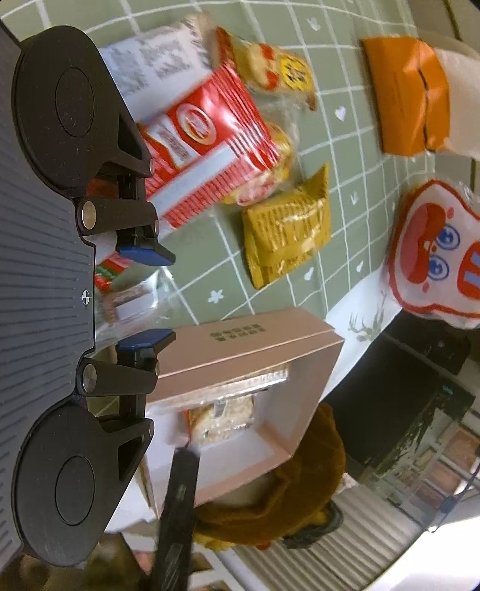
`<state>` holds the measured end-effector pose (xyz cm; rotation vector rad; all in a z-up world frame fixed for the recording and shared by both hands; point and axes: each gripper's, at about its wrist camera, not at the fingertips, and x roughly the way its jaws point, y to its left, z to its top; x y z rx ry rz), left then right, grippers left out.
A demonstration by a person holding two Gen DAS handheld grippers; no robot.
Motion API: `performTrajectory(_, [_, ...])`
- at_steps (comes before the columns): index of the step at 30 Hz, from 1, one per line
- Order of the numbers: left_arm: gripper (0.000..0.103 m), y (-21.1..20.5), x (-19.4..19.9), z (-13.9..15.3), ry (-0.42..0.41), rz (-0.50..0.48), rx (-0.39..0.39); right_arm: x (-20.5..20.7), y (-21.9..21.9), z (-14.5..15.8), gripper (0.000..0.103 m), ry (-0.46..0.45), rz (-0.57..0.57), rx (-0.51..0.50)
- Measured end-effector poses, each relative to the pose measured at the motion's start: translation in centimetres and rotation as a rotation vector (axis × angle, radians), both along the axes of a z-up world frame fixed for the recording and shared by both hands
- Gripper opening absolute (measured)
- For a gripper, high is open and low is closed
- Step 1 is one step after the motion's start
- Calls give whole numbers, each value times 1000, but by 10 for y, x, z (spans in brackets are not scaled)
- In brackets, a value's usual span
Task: Organize snacks
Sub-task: 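Release both snacks in the pink box and withdraw both tools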
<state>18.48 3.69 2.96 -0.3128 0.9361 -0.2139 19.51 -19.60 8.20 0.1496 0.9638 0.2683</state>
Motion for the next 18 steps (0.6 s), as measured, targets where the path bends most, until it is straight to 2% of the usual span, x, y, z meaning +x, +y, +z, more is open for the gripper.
performTrajectory(3, [37,-13,7,-6,-11,-65,75,-30,-9,10,47,-71,-10,-37])
performTrajectory(5, [36,-20,3,-9,-27,-117,121,-45,-15,11,53,-89,-11,-49])
performTrajectory(7, [36,-27,-7,-9,-62,-181,176,-58,-18,5,64,-82,-10,-66])
performTrajectory(11, [36,-33,-35,-9,-95,-294,226,-84,-15,-24,68,-19,22,-108])
performTrajectory(14, [36,-31,-56,-11,-85,-362,247,-100,-8,-46,68,36,40,-122])
performTrajectory(17, [36,-25,-74,-13,-80,-366,271,-114,-4,-60,71,44,38,-120])
performTrajectory(18, [36,-21,-78,-13,-72,-352,263,-117,-2,-61,78,27,27,-135])
